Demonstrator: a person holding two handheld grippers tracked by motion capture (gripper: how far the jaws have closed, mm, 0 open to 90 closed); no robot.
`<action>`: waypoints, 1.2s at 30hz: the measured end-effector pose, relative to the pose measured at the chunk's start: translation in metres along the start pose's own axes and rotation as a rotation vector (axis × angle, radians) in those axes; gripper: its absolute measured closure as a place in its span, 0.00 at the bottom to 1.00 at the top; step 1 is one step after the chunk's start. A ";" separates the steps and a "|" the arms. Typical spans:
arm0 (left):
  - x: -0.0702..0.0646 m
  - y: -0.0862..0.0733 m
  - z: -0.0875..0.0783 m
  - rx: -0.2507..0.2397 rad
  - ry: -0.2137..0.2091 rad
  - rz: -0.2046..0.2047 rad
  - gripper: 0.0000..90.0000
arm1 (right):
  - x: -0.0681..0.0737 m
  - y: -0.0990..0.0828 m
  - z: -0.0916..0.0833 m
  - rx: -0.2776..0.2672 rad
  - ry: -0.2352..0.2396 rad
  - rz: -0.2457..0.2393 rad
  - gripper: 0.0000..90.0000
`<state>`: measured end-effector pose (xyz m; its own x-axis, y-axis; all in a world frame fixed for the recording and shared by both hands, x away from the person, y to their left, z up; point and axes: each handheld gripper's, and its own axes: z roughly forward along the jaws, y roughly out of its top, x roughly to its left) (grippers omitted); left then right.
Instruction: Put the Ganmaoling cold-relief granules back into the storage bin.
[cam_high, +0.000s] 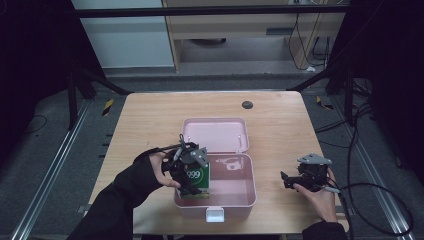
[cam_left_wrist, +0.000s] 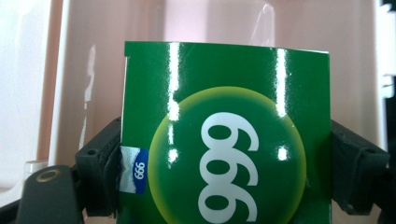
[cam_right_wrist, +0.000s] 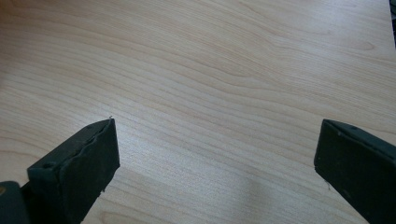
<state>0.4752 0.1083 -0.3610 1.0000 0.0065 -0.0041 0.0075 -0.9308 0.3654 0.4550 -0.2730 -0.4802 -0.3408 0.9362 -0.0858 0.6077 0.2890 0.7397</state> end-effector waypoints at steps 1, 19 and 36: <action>0.000 0.000 0.002 -0.005 0.001 0.002 0.16 | 0.000 0.000 0.000 0.001 0.001 0.000 0.01; 0.000 -0.010 0.017 -0.025 -0.004 -0.003 0.16 | 0.000 0.000 0.000 0.007 0.001 -0.004 0.01; -0.002 -0.013 0.029 0.011 0.028 0.019 0.14 | 0.000 0.000 0.000 0.008 -0.006 -0.003 0.00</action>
<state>0.4731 0.1099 -0.3930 0.9996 -0.0009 0.0284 -0.0110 -0.9348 0.3550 0.4553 -0.2732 -0.4801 -0.3379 0.9367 -0.0920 0.6125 0.2930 0.7342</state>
